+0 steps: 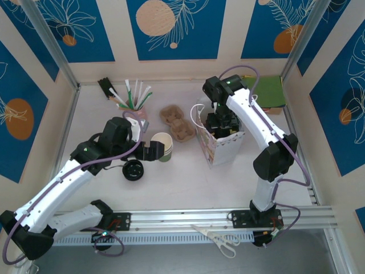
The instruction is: Pack the takeout coffee
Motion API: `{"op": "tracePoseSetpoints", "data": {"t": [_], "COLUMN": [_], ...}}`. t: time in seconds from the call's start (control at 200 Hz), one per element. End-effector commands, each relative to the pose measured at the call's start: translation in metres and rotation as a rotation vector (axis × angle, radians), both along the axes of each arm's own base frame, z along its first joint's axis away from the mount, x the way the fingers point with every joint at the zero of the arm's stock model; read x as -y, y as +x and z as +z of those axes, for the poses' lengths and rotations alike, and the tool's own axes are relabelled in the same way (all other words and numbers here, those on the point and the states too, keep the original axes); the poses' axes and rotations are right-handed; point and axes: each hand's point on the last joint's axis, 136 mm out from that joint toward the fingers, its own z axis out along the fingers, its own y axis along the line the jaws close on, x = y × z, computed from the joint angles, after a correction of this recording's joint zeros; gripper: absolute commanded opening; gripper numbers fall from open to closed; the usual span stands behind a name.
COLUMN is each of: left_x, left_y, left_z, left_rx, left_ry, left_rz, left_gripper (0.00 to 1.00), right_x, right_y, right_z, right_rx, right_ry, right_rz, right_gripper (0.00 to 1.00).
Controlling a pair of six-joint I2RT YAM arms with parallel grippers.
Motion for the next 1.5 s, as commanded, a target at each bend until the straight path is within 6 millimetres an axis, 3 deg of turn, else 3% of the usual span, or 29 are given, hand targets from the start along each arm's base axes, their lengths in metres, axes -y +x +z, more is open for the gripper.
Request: {"op": "tracePoseSetpoints", "data": {"t": [0.0, 1.07, 1.49], "left_x": [0.0, 0.004, 0.006], "left_y": [-0.001, -0.005, -0.005], "left_z": [-0.001, -0.005, -0.003], "left_rx": [-0.006, -0.033, -0.041], "left_ry": [0.001, -0.023, -0.041], "left_rz": [-0.019, -0.04, -0.037], "left_gripper": [1.0, 1.0, 1.0], "right_x": [0.005, -0.013, -0.01], "right_y": [-0.018, -0.011, -0.034], "right_z": [-0.001, -0.019, -0.024], "right_rx": [-0.073, -0.045, -0.063], "right_ry": [-0.014, 0.034, 0.022], "right_rz": [0.007, 0.133, 0.149], "right_gripper": [0.66, 0.65, 0.65]}}
